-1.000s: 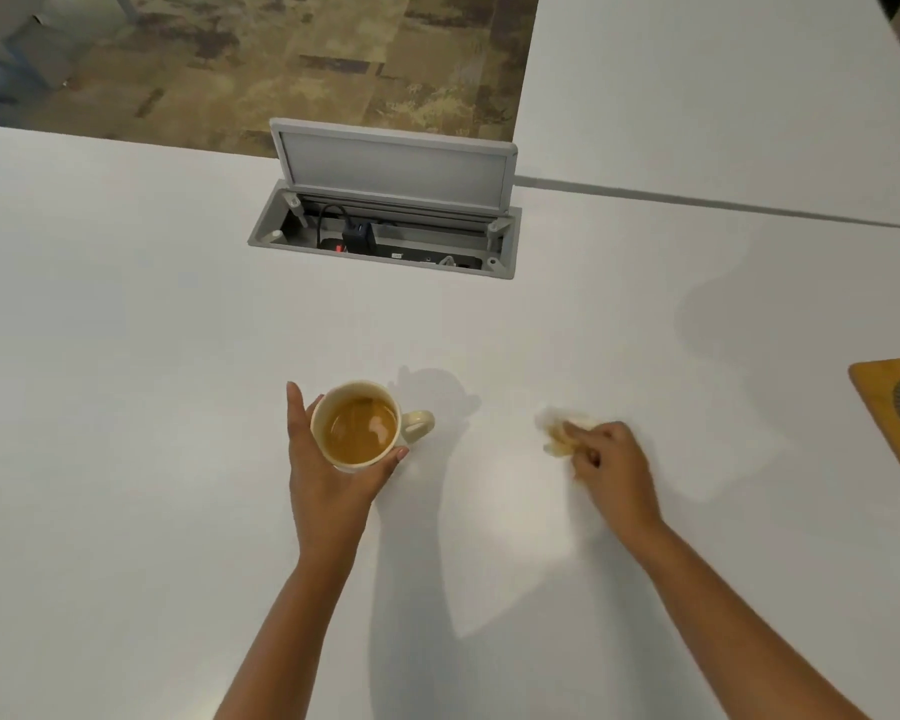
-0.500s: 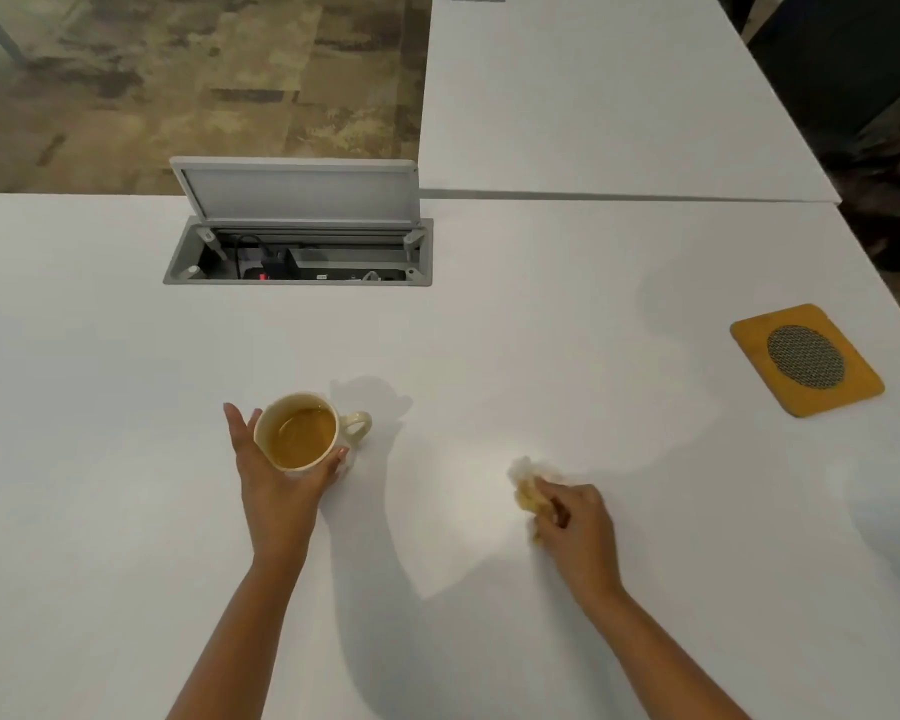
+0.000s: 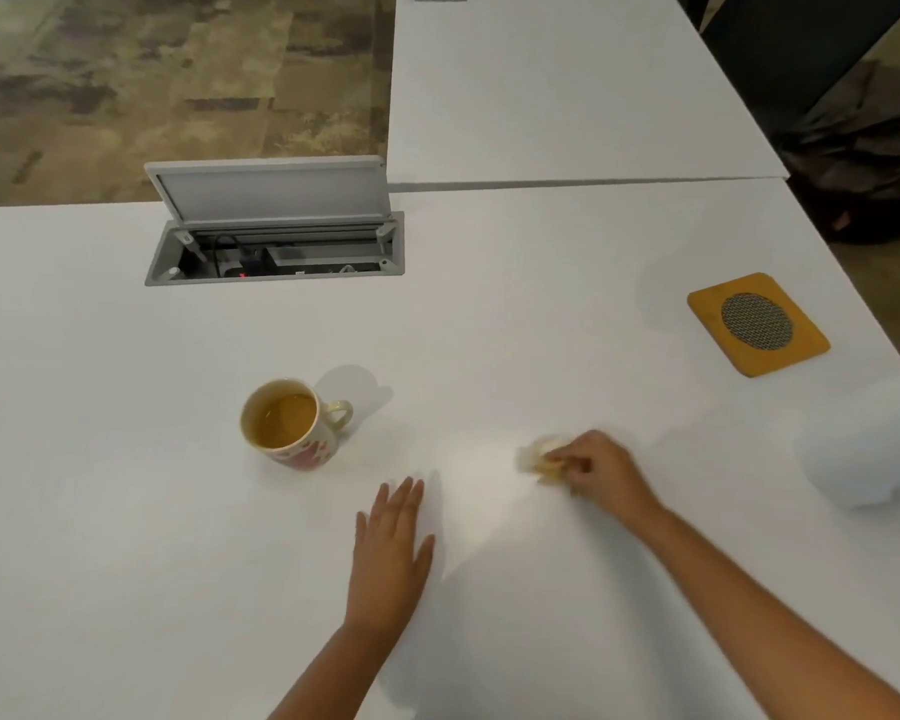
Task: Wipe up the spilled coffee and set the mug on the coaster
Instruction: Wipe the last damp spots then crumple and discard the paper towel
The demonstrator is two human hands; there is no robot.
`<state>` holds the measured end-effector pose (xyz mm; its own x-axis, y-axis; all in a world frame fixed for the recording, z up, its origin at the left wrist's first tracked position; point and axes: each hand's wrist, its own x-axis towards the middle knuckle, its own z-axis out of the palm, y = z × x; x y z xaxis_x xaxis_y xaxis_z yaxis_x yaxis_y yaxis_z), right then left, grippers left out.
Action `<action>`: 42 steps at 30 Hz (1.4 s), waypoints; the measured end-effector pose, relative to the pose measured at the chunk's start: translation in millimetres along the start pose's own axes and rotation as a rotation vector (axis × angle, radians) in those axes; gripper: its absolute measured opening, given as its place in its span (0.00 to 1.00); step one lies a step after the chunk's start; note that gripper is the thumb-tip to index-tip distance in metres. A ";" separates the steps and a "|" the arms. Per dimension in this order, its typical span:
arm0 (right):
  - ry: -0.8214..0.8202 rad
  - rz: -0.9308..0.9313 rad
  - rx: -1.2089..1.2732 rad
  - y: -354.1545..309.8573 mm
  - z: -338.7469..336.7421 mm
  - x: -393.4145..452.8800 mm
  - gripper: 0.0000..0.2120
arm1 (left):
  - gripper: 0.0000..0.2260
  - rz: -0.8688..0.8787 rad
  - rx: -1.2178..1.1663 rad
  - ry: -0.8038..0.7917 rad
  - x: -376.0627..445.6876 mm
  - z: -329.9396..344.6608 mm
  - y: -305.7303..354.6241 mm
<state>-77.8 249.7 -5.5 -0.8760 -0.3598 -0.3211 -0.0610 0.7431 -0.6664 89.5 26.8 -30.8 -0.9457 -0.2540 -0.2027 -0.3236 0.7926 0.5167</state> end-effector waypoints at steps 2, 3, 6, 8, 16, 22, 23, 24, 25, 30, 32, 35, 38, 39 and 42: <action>0.150 0.151 0.012 32.2 -42.6 -0.8 0.11 | 0.29 0.009 0.151 -0.097 17.5 1.8 10.1; 0.205 0.225 -0.031 51.1 -60.1 -6.0 0.08 | 0.30 0.012 0.207 -0.143 24.4 2.5 15.0; 0.314 0.384 -0.158 97.5 -90.8 -38.6 0.03 | 0.33 0.003 0.322 -0.259 34.7 6.6 23.6; 0.339 0.382 -0.144 111.2 -90.2 -60.0 0.10 | 0.35 -0.004 0.371 -0.297 36.3 8.9 23.7; 0.564 0.530 0.101 108.9 -83.1 -56.8 0.16 | 0.38 0.011 0.403 -0.362 38.7 5.6 24.6; 0.440 0.406 0.024 67.2 -62.3 -16.5 0.11 | 0.39 0.022 0.410 -0.402 39.5 -0.5 24.7; 0.390 0.371 -0.004 57.4 -54.0 -11.8 0.10 | 0.39 0.022 0.407 -0.404 39.2 -0.8 25.0; 0.328 0.340 -0.035 47.4 -43.3 -7.9 0.12 | 0.39 0.021 0.407 -0.403 38.7 -0.9 25.1; 0.265 0.310 -0.067 36.8 -30.4 -5.8 0.16 | 0.39 0.021 0.410 -0.400 38.4 -1.4 24.8; 0.031 -0.041 -0.299 -18.4 48.6 -29.2 0.11 | 0.39 0.023 0.397 -0.378 40.6 -2.6 23.2; -0.068 -0.178 -0.393 -24.9 68.6 -48.6 0.09 | 0.39 0.021 0.397 -0.370 42.1 -3.1 22.7; -0.027 -0.172 -0.438 -0.9 50.4 -59.8 0.10 | 0.39 0.021 0.380 -0.353 42.2 -2.9 21.3; 0.134 0.019 -0.417 40.7 -6.5 -57.1 0.09 | 0.39 0.016 0.369 -0.349 41.9 -3.4 21.8; 0.184 0.103 -0.421 55.2 -27.3 -59.2 0.09 | 0.39 0.015 0.369 -0.348 41.6 -3.5 22.0; 0.268 0.304 -0.443 91.9 -70.1 -77.0 0.10 | 0.39 0.017 0.367 -0.344 41.7 -3.4 22.4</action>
<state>-49.4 385.2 5.1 -0.9721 0.0174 -0.2340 0.0678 0.9755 -0.2091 42.7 32.1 -24.9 -0.8666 -0.0909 -0.4907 -0.2181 0.9534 0.2086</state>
